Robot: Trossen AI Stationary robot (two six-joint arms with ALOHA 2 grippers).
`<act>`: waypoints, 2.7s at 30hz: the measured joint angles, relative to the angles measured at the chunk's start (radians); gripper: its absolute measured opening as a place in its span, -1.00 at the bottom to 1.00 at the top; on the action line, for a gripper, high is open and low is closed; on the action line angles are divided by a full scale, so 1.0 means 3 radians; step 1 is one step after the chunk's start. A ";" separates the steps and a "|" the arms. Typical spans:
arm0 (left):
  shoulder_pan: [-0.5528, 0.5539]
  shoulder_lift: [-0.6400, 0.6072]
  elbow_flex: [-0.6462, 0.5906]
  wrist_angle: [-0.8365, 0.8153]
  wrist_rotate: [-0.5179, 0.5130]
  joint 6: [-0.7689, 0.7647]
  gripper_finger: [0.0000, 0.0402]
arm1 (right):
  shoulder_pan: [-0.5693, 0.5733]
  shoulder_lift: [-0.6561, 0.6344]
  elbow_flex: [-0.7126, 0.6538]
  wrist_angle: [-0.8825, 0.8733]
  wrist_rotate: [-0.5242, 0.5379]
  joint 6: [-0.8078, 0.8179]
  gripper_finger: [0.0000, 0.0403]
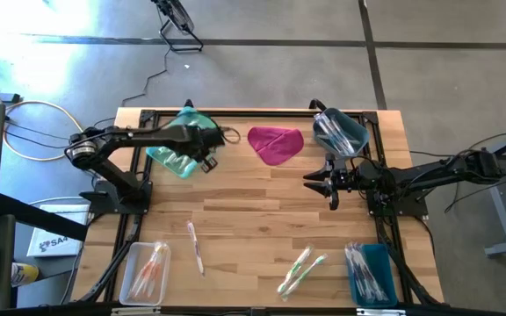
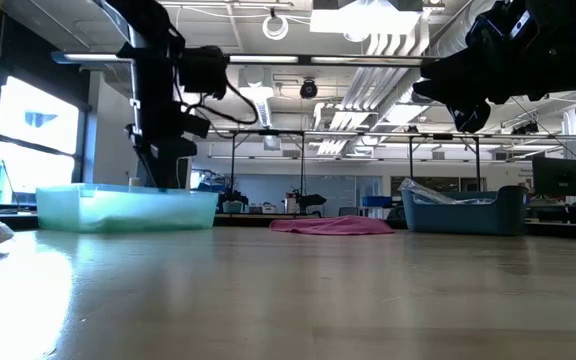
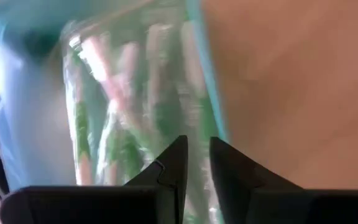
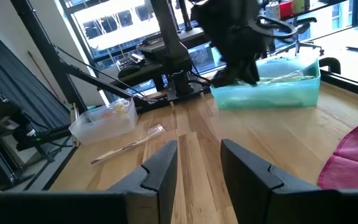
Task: Pick & Place Toothbrushes
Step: Put the purple toothbrush to the dark blue bin bin
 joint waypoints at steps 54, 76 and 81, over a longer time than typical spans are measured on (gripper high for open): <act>-0.1791 -0.0057 0.0003 0.0653 0.0423 -0.0687 -0.68 | -0.0001 0.0000 -0.0001 -0.0004 -0.0021 0.0025 -0.42; -0.2752 -0.0067 0.0004 0.0372 0.2021 -0.3857 -0.68 | 0.0000 0.0001 -0.0001 -0.0088 -0.0010 0.0200 -0.42; -0.2881 -0.0067 0.0004 0.0442 0.2382 -0.4214 -0.68 | -0.0001 0.0001 -0.0001 -0.0095 -0.0008 0.0200 -0.42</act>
